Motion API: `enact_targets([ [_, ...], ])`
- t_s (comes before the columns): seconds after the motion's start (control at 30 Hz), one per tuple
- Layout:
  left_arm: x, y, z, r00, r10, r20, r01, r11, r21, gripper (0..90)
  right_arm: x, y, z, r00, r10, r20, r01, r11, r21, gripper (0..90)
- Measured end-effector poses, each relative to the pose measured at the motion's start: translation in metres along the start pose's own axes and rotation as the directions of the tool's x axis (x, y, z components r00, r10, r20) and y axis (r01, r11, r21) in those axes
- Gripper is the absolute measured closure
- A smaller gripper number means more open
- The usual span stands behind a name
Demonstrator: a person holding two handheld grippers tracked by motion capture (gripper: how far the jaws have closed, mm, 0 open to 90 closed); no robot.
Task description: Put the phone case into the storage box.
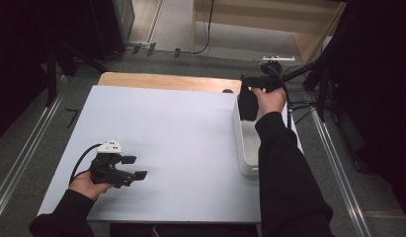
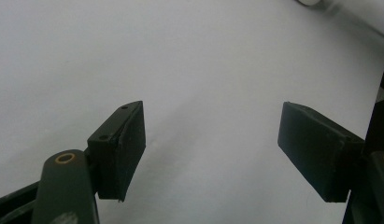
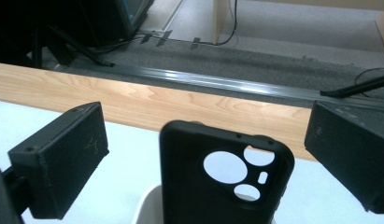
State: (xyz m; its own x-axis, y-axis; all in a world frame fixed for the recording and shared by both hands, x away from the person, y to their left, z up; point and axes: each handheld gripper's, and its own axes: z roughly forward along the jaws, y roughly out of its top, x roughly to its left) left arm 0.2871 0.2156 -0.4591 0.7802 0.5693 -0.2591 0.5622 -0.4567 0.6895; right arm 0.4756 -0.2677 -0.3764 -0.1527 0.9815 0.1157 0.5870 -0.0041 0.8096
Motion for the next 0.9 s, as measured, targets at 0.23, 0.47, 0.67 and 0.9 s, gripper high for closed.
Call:
enact_targets([
  [0.23, 0.000, 0.000, 0.000, 1.0000, -0.004, -0.002, 0.004, 1.0000, -0.001, 23.1, 0.010, 0.008, -0.006, 0.9979, -0.033, -0.056, 0.033, 0.999, 0.010, 0.0],
  [0.47, 0.001, 0.000, -0.001, 1.0000, -0.002, 0.000, 0.002, 1.0000, 0.003, 23.1, 0.024, 0.011, -0.011, 0.9839, -0.040, -0.174, 0.042, 0.999, 0.009, 0.0],
  [0.67, 0.001, 0.000, -0.001, 1.0000, -0.002, -0.002, 0.002, 1.0000, 0.000, 23.1, 0.035, 0.012, -0.016, 0.9732, -0.067, -0.220, 0.073, 0.997, 0.020, 0.0],
  [0.9, 0.002, 0.000, -0.001, 1.0000, -0.002, -0.003, 0.002, 1.0000, -0.006, 23.1, 0.051, 0.009, -0.027, 0.9620, -0.124, -0.243, 0.138, 0.990, 0.041, 7.2],
])
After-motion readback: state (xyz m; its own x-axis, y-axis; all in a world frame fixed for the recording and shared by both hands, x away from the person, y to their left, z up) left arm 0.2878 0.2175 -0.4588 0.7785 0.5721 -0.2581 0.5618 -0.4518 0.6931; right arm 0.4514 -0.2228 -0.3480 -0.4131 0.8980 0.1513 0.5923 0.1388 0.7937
